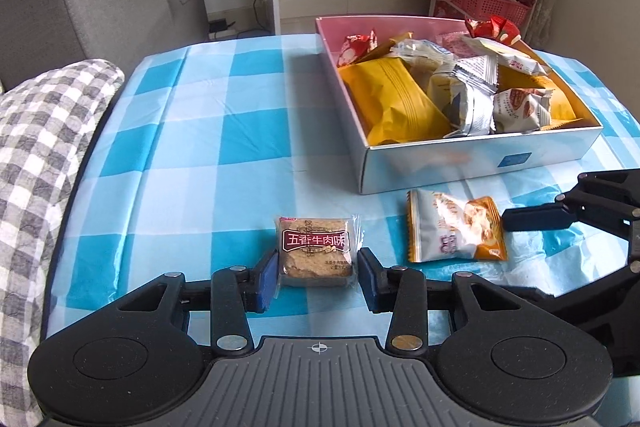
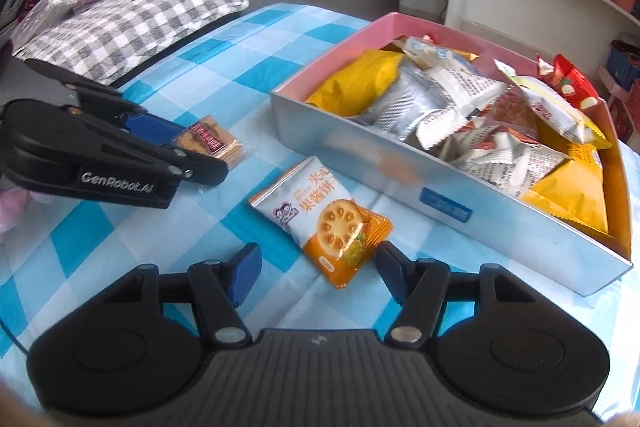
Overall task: Organize snacks
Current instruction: 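Grasp the brown beef cake pack with the left gripper while the right grasps the white jam biscuit pack, then carry the beef cake and jam biscuit packs into the box with both grippers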
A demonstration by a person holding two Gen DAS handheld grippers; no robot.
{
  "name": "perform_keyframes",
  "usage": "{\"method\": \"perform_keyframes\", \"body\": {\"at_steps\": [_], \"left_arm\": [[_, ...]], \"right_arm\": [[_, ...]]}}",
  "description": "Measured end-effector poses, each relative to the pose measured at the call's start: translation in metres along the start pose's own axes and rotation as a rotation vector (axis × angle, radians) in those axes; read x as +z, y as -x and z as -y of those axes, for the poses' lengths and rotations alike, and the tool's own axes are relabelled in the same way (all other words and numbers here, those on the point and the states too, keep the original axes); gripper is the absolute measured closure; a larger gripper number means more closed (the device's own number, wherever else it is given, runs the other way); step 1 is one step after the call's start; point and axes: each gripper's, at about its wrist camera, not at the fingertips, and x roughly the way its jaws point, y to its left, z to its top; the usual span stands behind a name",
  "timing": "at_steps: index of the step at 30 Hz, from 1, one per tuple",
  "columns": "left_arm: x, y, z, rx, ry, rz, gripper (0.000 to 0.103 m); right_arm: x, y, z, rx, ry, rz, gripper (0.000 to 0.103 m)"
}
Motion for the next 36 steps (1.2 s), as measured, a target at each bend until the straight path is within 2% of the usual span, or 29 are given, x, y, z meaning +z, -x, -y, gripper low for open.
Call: {"method": "perform_keyframes", "body": {"at_steps": [4,9,17,22,24,36], "left_arm": [[0.0,0.001,-0.01,0.007,0.035,-0.017,0.063],[-0.001,0.002,-0.014,0.012,0.059,-0.024,0.063],[-0.003,0.002,-0.012,0.022,0.054,-0.02,0.062],[-0.004,0.002,-0.013,0.023,0.056,-0.018,0.062],[-0.004,0.003,-0.013,0.02,0.058,-0.018,0.062],[-0.002,0.005,-0.013,0.023,0.075,-0.015,0.065]], "right_arm": [[0.002,0.008,-0.015,0.062,0.074,-0.016,0.046],[0.006,0.01,-0.018,-0.009,0.097,0.015,0.04],[0.012,-0.012,-0.02,-0.073,0.079,0.017,0.04],[0.016,-0.016,-0.024,-0.061,0.05,0.024,0.051],[0.016,-0.015,-0.026,-0.051,0.052,0.025,0.064],[0.016,-0.001,-0.026,-0.048,0.066,0.033,0.067]]}}
